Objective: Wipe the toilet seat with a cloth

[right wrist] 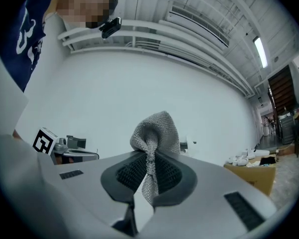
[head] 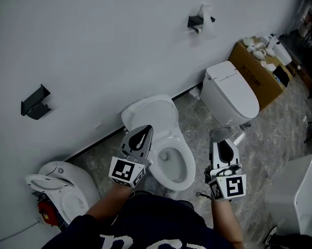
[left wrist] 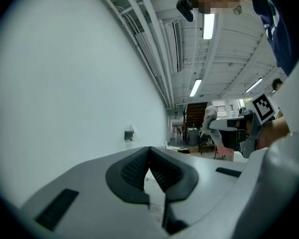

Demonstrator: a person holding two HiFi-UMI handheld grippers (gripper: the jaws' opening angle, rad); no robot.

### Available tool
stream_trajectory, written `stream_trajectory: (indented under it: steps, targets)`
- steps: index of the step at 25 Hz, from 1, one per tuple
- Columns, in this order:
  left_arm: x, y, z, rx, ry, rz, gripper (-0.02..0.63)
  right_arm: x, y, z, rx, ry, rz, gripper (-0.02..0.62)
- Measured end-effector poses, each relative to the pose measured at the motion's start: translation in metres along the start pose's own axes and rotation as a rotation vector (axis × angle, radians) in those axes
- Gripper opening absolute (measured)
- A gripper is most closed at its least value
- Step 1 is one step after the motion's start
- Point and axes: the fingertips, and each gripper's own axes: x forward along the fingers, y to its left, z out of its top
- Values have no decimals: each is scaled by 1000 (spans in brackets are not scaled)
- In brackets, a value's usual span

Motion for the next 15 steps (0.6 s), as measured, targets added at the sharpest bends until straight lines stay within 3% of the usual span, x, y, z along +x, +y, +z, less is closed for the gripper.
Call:
stream_trajectory:
  steps: [15]
  targets:
    - [-19, -10, 24, 10, -65, 17, 12, -24, -9, -4, 25, 23, -3, 51]
